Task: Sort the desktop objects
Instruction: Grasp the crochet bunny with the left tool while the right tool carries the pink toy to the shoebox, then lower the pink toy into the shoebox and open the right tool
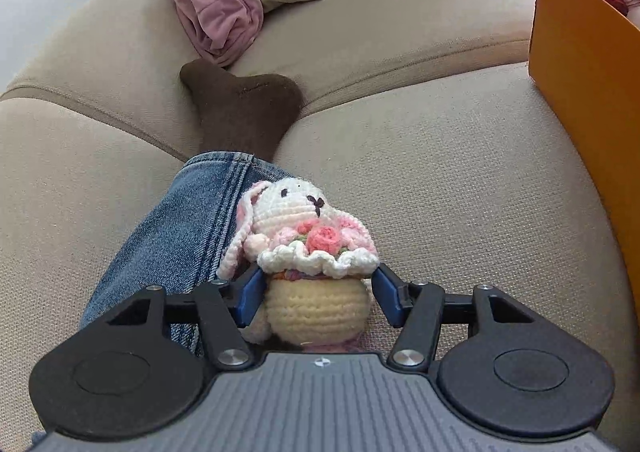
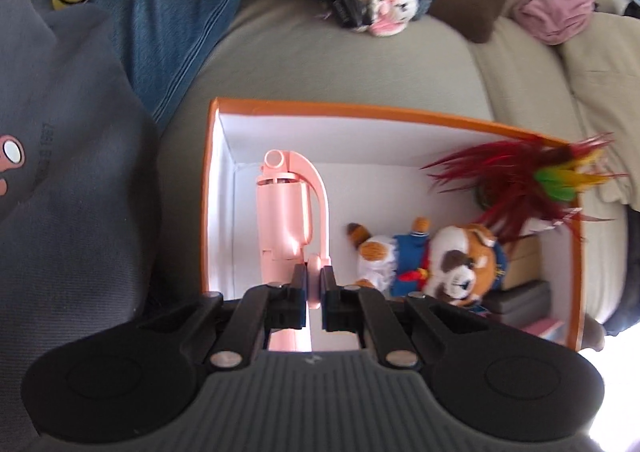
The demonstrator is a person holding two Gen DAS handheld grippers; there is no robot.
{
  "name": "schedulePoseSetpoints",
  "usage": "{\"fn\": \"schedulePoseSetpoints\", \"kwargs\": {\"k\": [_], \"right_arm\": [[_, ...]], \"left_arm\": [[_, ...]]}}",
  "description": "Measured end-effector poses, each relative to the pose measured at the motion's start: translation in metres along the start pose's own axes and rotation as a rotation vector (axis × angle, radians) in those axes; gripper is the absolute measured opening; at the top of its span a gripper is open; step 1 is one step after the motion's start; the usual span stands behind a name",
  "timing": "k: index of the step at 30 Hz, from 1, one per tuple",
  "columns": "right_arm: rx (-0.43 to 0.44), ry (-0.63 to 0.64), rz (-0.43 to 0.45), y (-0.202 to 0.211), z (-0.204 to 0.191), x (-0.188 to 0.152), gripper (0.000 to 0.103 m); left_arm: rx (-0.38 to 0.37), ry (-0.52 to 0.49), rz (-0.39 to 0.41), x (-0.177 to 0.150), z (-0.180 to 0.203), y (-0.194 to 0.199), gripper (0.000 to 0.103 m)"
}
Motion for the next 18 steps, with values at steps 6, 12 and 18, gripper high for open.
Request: {"fn": "schedulePoseSetpoints", "kwargs": {"k": [6, 12, 18], "right_arm": [[0.031, -0.012, 0.012, -0.017, -0.001, -0.003, 0.006], [0.105, -0.047, 0.020, -0.015, -0.004, -0.003, 0.009], [0.230, -0.113, 0.067, -0.011, -0.003, 0.000, 0.011]], "left_arm": [[0.003, -0.001, -0.010, 0.000, 0.000, -0.006, 0.067], [0.003, 0.003, -0.015, 0.000, 0.000, -0.008, 0.068], [-0.001, -0.001, -0.017, 0.000, -0.001, -0.009, 0.068]]}}
Point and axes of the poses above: each gripper's, at about its wrist camera, not at the fingertips, and y roughly against the way its jaws point, z to its right, x to its top, the point moved 6 cm from there along -y, roughly the way its jaws point, and after that the axes turned 13 degrees about y, right-handed, at the moved point
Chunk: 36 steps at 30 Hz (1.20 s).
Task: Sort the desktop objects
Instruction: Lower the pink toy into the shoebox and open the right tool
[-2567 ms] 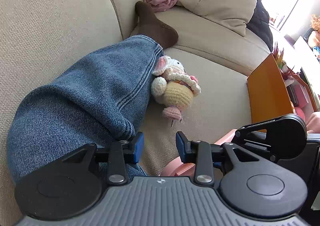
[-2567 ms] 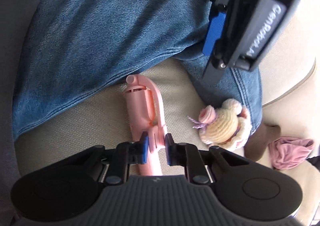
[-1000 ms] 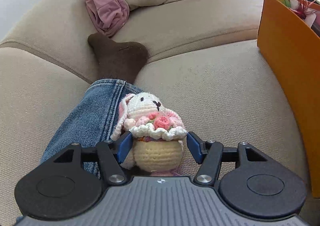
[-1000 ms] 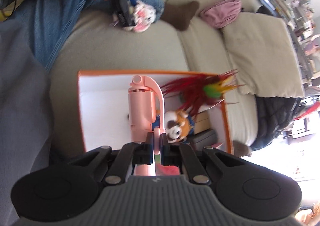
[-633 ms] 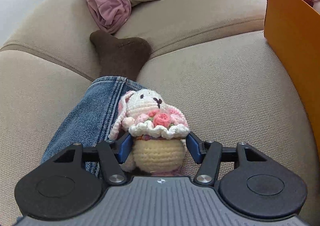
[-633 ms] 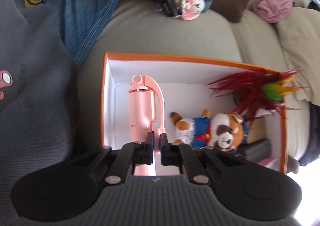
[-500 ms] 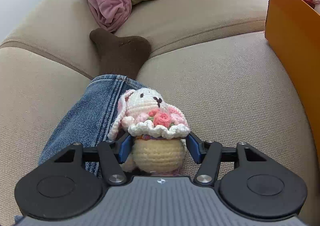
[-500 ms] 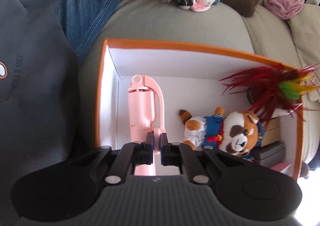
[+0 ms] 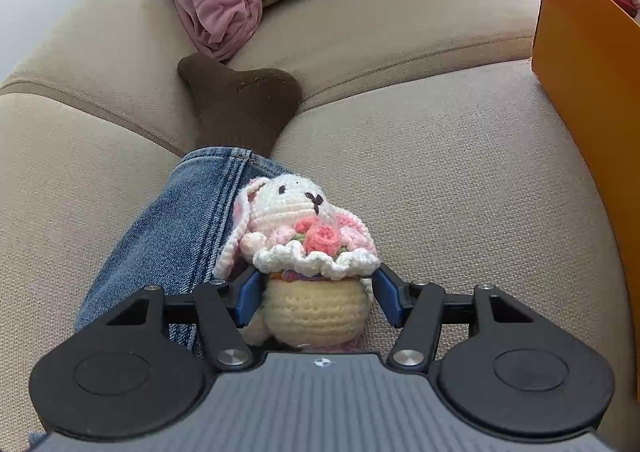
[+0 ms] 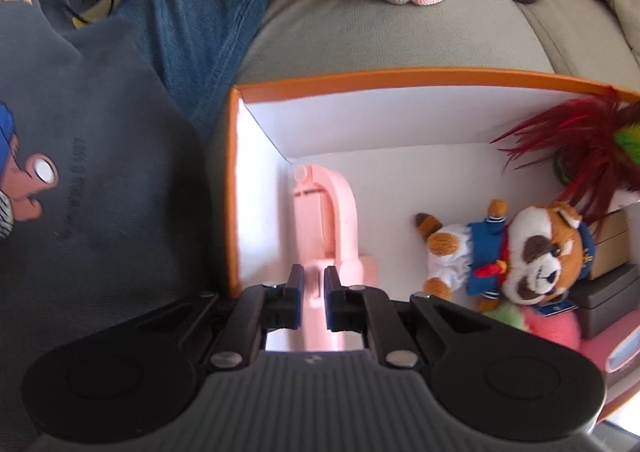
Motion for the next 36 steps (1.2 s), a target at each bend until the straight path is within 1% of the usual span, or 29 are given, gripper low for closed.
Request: {"fn": "schedulePoseSetpoints", "kwargs": {"k": [3, 7, 11, 14, 17, 19, 21, 24, 26, 29, 32, 36], "right_arm": [[-0.036, -0.016, -0.008, 0.005, 0.004, -0.002, 0.011], [-0.102, -0.116, -0.053, 0.003, 0.021, -0.014, 0.012], [-0.102, -0.204, -0.063, -0.011, 0.028, -0.023, 0.011], [-0.100, -0.273, -0.027, -0.018, 0.033, -0.025, 0.011], [-0.074, -0.288, -0.002, -0.021, 0.031, -0.025, 0.003], [-0.060, -0.279, 0.002, -0.022, 0.027, -0.023, 0.003], [-0.078, -0.274, 0.006, -0.021, 0.027, -0.023, 0.003], [-0.089, -0.302, 0.042, -0.017, 0.030, -0.024, 0.004], [-0.112, -0.319, 0.078, -0.012, 0.030, -0.024, 0.005], [-0.197, -0.359, 0.103, -0.003, 0.036, -0.023, 0.007], [-0.271, -0.428, 0.133, 0.005, 0.042, -0.027, 0.007], [-0.322, -0.562, 0.182, 0.013, 0.047, -0.034, 0.007]], "left_arm": [[0.003, 0.001, 0.002, 0.000, 0.000, -0.001, 0.068], [0.026, -0.010, 0.013, -0.003, 0.002, -0.004, 0.068], [0.034, -0.006, 0.024, -0.004, 0.001, -0.003, 0.062], [0.021, 0.015, 0.026, -0.004, -0.002, -0.001, 0.060], [0.011, 0.038, 0.028, -0.004, -0.005, -0.001, 0.058], [0.004, 0.053, 0.032, -0.003, -0.006, 0.000, 0.058], [-0.009, 0.067, 0.038, -0.004, -0.008, 0.001, 0.056], [-0.046, 0.114, 0.033, -0.008, -0.011, 0.006, 0.055], [-0.065, 0.149, 0.032, -0.011, -0.015, 0.009, 0.055], [-0.073, 0.174, 0.048, -0.014, -0.015, 0.021, 0.054], [-0.105, 0.198, 0.088, -0.016, -0.012, 0.045, 0.054], [-0.186, 0.229, 0.159, -0.010, -0.006, 0.090, 0.054]]}}
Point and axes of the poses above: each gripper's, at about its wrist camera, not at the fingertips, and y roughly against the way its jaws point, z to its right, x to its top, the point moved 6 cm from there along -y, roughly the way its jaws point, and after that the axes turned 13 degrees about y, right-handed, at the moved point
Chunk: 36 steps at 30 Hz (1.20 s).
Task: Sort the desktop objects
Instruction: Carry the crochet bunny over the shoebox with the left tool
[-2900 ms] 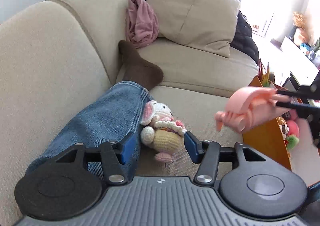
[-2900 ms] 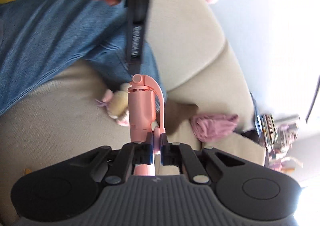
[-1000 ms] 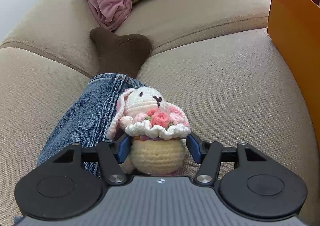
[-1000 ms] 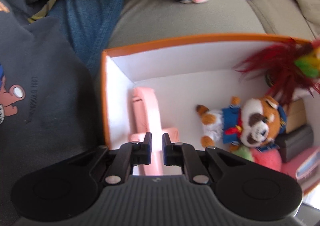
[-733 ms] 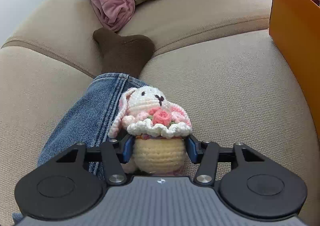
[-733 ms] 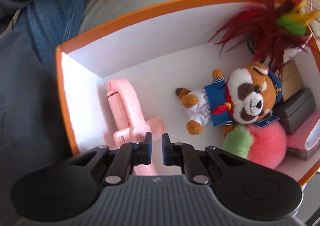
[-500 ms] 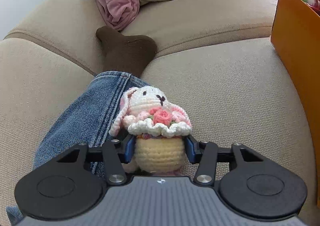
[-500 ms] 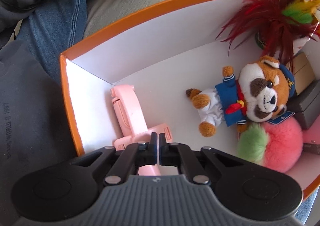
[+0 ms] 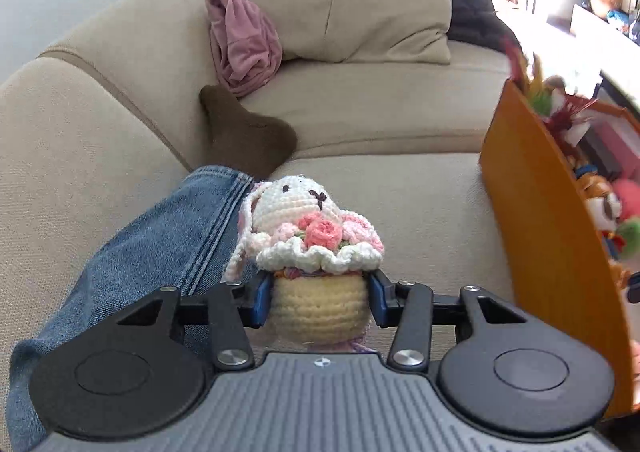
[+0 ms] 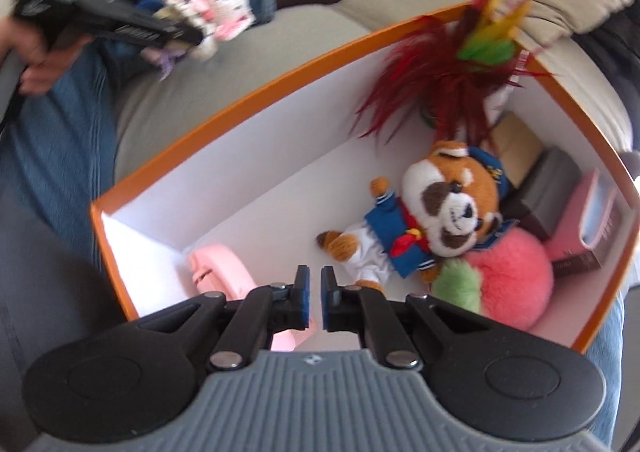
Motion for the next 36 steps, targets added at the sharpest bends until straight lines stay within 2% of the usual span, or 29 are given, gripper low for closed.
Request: {"fn": "schedulePoseSetpoints", "kwargs": {"k": [4, 10, 12, 14, 18, 24, 27, 29, 36], "right_arm": [[-0.055, -0.135, 0.073, 0.012, 0.008, -0.003, 0.007], [-0.188, -0.261, 0.165, 0.028, 0.012, -0.008, 0.010], [-0.185, -0.318, 0.206, 0.036, 0.017, -0.015, 0.011], [-0.187, -0.361, 0.234, 0.038, 0.018, -0.019, 0.011], [-0.206, -0.410, 0.259, 0.046, 0.021, -0.028, 0.011], [-0.193, -0.455, 0.284, 0.044, 0.024, -0.039, 0.011], [-0.180, -0.464, 0.293, 0.042, 0.026, -0.044, 0.011], [-0.173, -0.467, 0.298, 0.042, 0.026, -0.045, 0.011], [-0.194, -0.468, 0.271, 0.037, 0.029, -0.057, 0.012]], "left_arm": [[-0.118, -0.016, 0.072, 0.014, 0.028, 0.043, 0.054], [-0.366, -0.097, 0.131, 0.028, 0.090, 0.095, 0.054], [-0.437, -0.144, 0.129, 0.030, 0.114, 0.097, 0.054], [-0.453, -0.197, 0.123, 0.028, 0.137, 0.092, 0.054], [-0.366, -0.347, 0.125, 0.015, 0.179, 0.062, 0.054], [-0.151, -0.623, 0.134, -0.031, 0.221, 0.028, 0.055], [-0.016, -0.752, 0.183, -0.052, 0.229, 0.013, 0.055], [0.044, -0.817, 0.208, -0.060, 0.235, 0.006, 0.055], [0.113, -0.911, 0.168, -0.066, 0.240, -0.011, 0.056]]}}
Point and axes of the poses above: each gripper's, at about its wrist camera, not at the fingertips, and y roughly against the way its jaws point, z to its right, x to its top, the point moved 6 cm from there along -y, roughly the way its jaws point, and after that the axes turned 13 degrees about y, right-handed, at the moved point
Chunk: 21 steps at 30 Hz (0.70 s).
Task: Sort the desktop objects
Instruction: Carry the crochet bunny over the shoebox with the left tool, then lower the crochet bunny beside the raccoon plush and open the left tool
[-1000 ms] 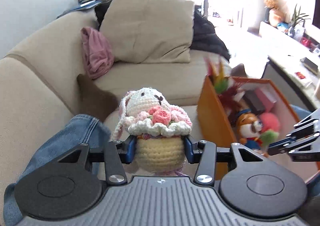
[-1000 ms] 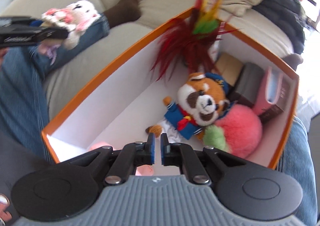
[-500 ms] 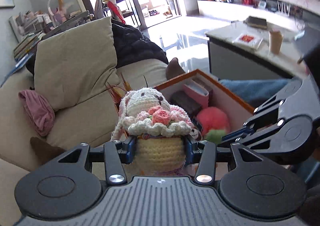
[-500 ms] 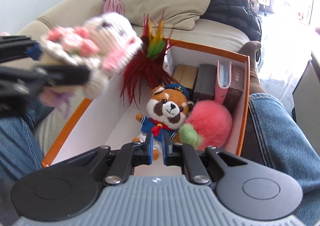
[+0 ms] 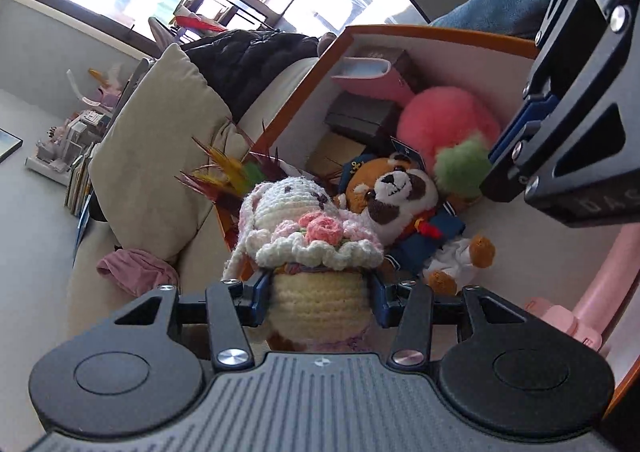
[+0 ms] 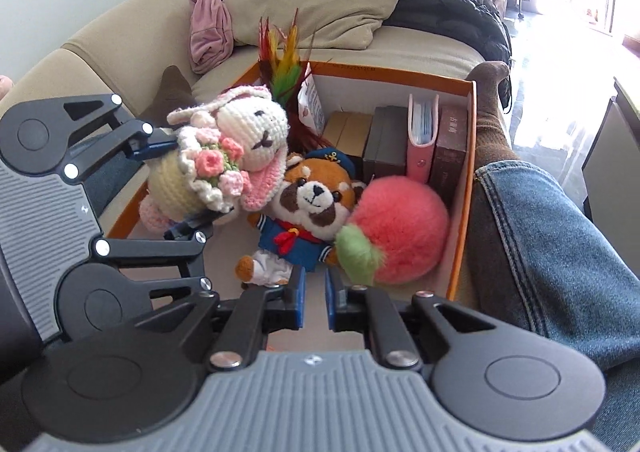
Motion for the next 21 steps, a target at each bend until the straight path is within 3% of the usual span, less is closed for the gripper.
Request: {"fn": "schedulePoseSetpoints", "kwargs": {"k": [5, 12, 16, 21], "right_arm": [[-0.014, 0.001, -0.005, 0.002, 0.004, -0.004, 0.010], [-0.029, -0.001, 0.000, 0.009, 0.010, -0.004, 0.020], [-0.030, 0.006, 0.002, 0.011, 0.010, -0.001, 0.020], [-0.018, 0.022, 0.008, 0.011, 0.006, 0.004, 0.021]], "left_arm": [[-0.018, -0.010, -0.031, 0.000, 0.004, -0.007, 0.060], [-0.121, 0.020, -0.073, -0.012, 0.013, -0.021, 0.065], [-0.152, 0.035, -0.066, -0.017, 0.012, -0.021, 0.065], [-0.267, 0.104, -0.051, -0.015, 0.000, -0.008, 0.067]]}}
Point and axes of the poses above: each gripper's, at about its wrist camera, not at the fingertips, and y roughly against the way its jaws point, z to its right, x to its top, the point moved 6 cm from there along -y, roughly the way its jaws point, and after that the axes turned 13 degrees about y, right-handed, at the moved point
